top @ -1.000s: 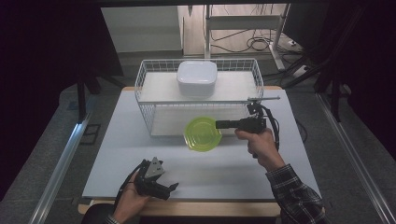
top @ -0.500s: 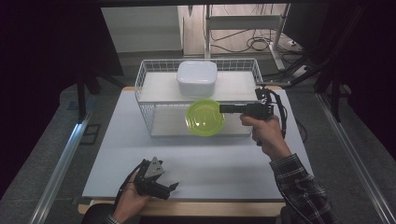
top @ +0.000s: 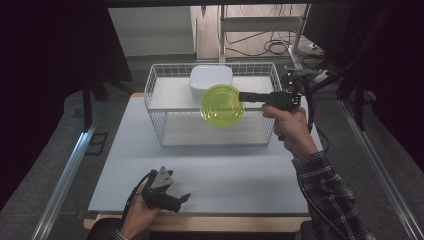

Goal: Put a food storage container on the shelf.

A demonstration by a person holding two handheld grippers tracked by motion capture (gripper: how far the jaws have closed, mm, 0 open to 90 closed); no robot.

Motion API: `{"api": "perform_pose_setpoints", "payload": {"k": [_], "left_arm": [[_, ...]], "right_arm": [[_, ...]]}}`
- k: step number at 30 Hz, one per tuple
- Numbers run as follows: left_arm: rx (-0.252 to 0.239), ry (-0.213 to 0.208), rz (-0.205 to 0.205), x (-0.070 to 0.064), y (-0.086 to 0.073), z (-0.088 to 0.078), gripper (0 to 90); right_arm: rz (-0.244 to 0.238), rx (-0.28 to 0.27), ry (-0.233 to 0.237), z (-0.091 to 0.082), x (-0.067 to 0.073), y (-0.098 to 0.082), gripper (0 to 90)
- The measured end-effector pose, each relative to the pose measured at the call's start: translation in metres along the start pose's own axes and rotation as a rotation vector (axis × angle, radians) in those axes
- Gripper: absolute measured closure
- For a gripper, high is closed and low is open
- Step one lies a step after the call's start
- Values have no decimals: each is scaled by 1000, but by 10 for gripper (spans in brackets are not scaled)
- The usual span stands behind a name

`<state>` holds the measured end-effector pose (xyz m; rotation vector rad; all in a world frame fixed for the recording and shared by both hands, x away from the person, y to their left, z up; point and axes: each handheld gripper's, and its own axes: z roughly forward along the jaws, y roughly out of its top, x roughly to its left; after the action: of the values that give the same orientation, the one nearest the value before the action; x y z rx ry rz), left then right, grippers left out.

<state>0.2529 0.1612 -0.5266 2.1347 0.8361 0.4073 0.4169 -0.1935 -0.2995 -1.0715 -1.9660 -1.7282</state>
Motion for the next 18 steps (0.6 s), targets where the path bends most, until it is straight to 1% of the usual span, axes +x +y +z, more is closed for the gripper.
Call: {"api": "perform_pose_setpoints", "payload": {"k": [3, 6, 10, 15, 18], "left_arm": [[3, -1, 3, 0, 0, 0, 22], [10, -1, 9, 0, 0, 0, 22], [11, -3, 6, 0, 0, 1, 22], [6, -6, 2, -1, 0, 0, 22], [4, -7, 2, -1, 0, 0, 22]], "right_arm": [[5, -15, -2, 0, 3, 7, 841], [2, -27, -4, 1, 6, 14, 841], [-7, -43, -12, 3, 12, 25, 841], [-12, -61, -30, 7, 18, 39, 841], [-13, -78, -43, 10, 19, 47, 841]]}}
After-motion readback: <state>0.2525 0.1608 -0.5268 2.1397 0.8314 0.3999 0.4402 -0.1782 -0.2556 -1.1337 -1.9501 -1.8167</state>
